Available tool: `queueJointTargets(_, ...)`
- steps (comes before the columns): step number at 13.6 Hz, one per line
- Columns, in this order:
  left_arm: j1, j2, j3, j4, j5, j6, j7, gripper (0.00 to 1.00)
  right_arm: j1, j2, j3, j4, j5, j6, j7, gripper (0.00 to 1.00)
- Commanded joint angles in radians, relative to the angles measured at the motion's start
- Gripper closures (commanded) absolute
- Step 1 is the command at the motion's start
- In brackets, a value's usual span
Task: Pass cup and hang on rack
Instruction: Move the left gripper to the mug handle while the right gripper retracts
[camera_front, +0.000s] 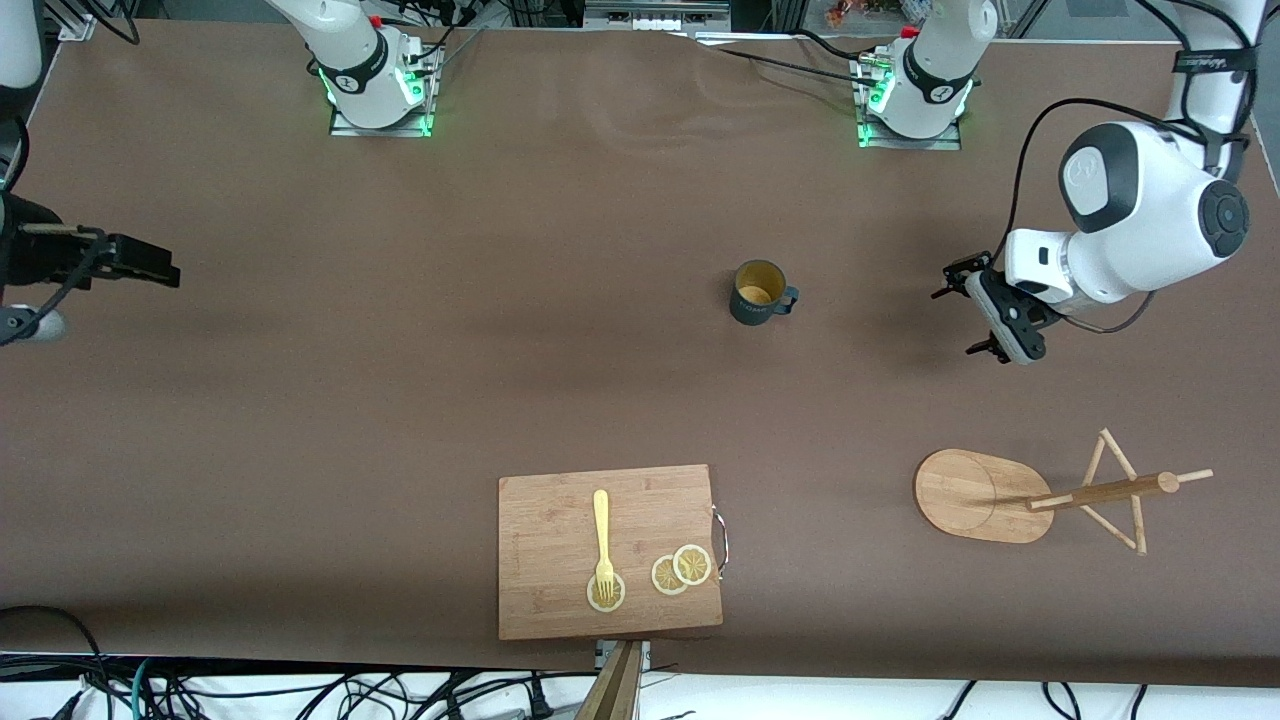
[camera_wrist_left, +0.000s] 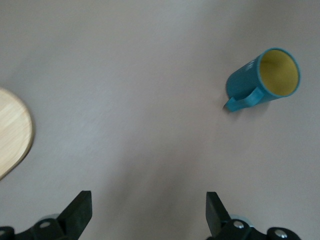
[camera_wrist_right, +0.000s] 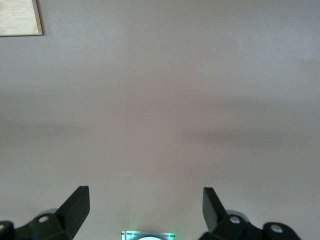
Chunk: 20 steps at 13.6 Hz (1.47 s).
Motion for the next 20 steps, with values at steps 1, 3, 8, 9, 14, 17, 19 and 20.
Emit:
queueJointTargets(1, 0.01, 0.063, -0.006, -0.027, -0.238, 0.024, 0.326, 0.0, -0.07, -0.12, 0.015, -0.096, -0.013, 0.068, -0.01, 0.0)
queueJointTargets(3, 0.006, 0.15, -0.008, -0.031, -0.423, 0.016, 0.586, 0.0, -0.088, -0.179, 0.015, -0.146, -0.001, 0.081, -0.012, 0.0)
queueJointTargets(8, 0.0, 0.261, -0.012, -0.025, -0.693, -0.075, 0.892, 0.0, -0.097, -0.227, 0.019, -0.196, -0.015, 0.067, -0.016, 0.0)
queueJointTargets(9, 0.005, 0.298, -0.014, -0.021, -0.741, -0.135, 0.95, 0.0, -0.099, -0.227, 0.019, -0.199, -0.015, 0.069, -0.016, 0.0)
queueJointTargets(14, -0.013, 0.394, -0.035, -0.021, -0.822, -0.208, 1.216, 0.0, -0.097, -0.224, 0.025, -0.199, -0.035, 0.072, -0.058, 0.0)
queueJointTargets(17, -0.012, 0.463, -0.058, -0.021, -0.922, -0.229, 1.359, 0.0, -0.088, -0.194, 0.032, -0.185, -0.029, 0.069, -0.058, 0.0)
queueJointTargets(19, -0.012, 0.506, -0.075, -0.021, -0.991, -0.24, 1.467, 0.0, -0.088, -0.193, 0.035, -0.183, -0.027, 0.073, -0.049, 0.0)
queueJointTargets(20, -0.01, 0.522, -0.077, -0.021, -1.006, -0.263, 1.484, 0.0, -0.085, -0.191, 0.037, -0.183, -0.026, 0.075, -0.052, 0.0)
